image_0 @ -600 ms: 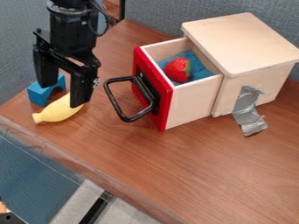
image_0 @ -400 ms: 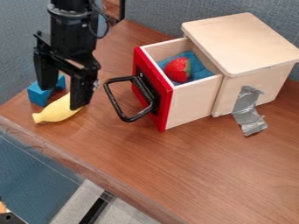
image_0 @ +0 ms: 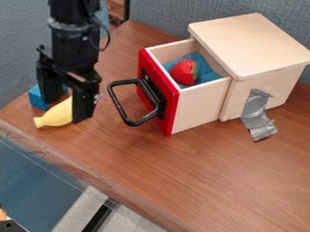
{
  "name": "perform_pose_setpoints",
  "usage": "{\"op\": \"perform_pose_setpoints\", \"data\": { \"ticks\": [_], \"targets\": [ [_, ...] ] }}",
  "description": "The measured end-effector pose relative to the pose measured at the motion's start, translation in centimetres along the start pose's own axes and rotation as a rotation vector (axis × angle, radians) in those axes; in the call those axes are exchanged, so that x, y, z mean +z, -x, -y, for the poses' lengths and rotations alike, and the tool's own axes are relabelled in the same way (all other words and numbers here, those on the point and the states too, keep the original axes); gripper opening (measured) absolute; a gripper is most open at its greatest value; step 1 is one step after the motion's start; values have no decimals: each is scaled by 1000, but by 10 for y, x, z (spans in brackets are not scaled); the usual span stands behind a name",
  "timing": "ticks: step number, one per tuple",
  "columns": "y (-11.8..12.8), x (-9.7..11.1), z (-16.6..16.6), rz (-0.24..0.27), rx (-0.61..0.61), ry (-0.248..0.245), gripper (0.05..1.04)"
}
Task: Close the drawer
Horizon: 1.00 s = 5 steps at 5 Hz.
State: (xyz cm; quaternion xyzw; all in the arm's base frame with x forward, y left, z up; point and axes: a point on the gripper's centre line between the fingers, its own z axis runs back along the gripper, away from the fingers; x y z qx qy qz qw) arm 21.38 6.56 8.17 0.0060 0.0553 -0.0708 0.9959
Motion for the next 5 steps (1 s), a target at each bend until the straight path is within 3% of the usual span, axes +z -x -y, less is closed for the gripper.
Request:
{"op": "perform_pose_setpoints", "data": {
  "ticks": [1,3,5],
  "targets": [
    [-6,-7,-1,-5,-103,-40,1001],
    [-28,-32,-4,-24,-384,-62,1001],
    [-39,-43,-8,39,-400,-108,1001]
  ]
}}
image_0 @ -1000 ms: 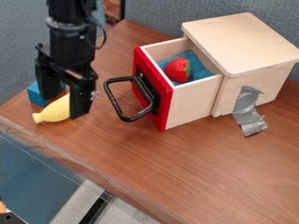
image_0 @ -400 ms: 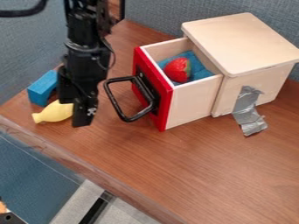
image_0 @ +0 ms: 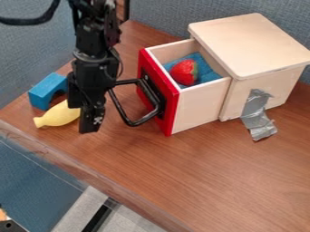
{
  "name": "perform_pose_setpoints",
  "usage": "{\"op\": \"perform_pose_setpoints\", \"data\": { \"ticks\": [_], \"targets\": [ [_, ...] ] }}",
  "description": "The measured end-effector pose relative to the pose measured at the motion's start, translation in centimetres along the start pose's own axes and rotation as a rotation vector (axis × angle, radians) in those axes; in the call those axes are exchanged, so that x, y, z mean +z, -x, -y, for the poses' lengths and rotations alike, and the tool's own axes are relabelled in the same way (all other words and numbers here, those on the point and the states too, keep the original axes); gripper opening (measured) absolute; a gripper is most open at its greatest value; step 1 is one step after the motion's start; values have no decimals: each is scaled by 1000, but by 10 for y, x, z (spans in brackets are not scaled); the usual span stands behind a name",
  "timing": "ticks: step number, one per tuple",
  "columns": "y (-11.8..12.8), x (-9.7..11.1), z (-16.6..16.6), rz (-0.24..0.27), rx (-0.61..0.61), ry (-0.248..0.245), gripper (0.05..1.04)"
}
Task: Close the drawer
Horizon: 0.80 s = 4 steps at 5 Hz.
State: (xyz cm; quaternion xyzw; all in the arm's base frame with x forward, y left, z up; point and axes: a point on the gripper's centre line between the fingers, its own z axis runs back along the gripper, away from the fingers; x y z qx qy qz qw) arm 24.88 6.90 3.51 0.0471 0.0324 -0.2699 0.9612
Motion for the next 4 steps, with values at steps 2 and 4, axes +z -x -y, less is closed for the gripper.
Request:
{"op": "perform_pose_setpoints", "data": {
  "ticks": [2,4],
  "targets": [
    [-4,-12,11,45,7,-22,1001],
    [-11,-20,12,72,12,-2,1001]
  ]
}}
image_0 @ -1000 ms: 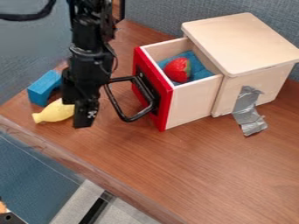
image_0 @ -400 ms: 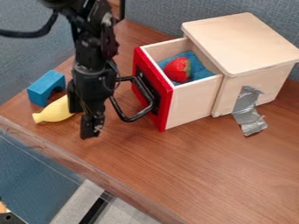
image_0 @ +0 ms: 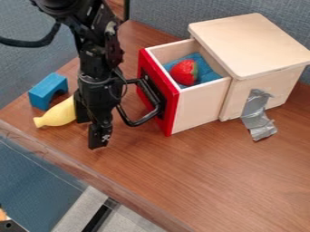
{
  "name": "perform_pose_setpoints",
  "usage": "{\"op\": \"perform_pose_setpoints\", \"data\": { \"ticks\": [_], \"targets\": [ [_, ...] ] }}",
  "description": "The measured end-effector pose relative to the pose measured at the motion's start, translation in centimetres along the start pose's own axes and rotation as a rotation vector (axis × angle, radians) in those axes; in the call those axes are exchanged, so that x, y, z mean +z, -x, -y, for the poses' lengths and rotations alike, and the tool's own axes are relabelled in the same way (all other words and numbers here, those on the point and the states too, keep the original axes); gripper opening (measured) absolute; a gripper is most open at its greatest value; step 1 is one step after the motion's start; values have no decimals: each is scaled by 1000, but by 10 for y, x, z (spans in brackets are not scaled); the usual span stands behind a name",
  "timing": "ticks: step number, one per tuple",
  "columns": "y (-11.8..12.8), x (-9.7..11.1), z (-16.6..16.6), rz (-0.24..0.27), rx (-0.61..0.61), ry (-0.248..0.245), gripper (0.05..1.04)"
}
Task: Close the drawer
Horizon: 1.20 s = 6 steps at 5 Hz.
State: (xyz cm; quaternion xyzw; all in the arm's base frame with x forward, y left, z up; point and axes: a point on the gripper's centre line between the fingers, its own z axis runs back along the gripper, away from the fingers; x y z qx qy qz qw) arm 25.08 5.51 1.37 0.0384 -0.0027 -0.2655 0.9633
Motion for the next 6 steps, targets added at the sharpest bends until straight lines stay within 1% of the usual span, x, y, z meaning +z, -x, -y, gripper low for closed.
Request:
{"op": "perform_pose_setpoints", "data": {
  "ticks": [3,5,6],
  "targets": [
    [-15,-5,-10,11,51,3,1001],
    [-31,-3,-5,27,40,4,1001],
    [-39,-3,0,27,23,9,1001]
  ]
}}
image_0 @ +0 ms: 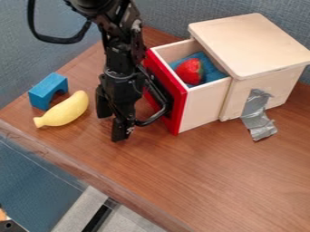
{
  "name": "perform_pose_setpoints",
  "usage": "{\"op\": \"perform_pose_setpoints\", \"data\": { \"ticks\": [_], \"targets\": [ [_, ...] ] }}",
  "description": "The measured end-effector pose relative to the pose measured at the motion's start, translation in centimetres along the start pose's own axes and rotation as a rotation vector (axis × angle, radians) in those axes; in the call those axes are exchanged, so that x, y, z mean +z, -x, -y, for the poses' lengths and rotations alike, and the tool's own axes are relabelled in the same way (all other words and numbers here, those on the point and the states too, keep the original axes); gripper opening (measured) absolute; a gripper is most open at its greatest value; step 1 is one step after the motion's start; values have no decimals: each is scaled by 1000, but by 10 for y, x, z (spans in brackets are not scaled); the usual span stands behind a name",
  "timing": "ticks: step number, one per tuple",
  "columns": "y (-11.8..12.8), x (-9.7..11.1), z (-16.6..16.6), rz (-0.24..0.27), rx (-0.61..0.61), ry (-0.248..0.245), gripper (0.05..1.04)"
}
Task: Close the drawer
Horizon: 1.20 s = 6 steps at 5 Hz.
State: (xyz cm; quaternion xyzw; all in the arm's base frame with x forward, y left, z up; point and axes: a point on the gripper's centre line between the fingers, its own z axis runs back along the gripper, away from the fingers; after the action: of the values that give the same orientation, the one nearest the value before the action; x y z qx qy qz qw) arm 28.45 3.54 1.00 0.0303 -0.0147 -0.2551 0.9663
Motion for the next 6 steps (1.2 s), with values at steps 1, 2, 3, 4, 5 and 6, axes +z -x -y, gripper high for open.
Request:
{"op": "perform_pose_setpoints", "data": {
  "ticks": [1,2,3,4,5,6],
  "targets": [
    [-9,1,2,3,-12,-6,1001],
    [-16,-2,4,-1,-23,-5,1001],
    [-19,-3,1,-4,-22,-5,1001],
    [-27,-2,-4,6,-16,-9,1001],
    [-31,-3,-7,3,-13,-7,1001],
    [-38,-5,-16,5,-5,-12,1001]
  ]
}}
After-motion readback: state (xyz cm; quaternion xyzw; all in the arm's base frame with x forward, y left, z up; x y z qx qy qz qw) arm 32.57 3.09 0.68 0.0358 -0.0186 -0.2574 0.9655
